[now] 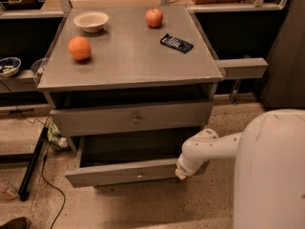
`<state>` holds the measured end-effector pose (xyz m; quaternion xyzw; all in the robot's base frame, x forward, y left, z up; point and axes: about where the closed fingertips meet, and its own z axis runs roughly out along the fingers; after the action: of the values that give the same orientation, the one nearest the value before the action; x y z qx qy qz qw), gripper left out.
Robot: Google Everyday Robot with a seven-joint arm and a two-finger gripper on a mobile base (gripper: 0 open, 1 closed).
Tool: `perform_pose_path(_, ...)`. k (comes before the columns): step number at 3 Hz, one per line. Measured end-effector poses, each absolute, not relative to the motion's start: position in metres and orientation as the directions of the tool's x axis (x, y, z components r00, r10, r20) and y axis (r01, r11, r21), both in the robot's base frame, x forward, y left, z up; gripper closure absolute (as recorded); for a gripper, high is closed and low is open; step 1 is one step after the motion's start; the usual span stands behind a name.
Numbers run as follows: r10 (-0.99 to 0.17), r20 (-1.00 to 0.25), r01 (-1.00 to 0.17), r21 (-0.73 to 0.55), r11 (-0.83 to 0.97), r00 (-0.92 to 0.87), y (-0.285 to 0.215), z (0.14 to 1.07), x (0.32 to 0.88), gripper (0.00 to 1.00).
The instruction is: Close middle drawer
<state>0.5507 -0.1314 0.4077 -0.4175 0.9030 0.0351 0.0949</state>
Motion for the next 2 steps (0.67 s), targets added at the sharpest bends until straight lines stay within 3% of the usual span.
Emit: perform_pose_path(2,-0.749,-0.206,-0.763,-0.019,0.647,-0.630,-0.1284,0.4086,0.5542,1.00)
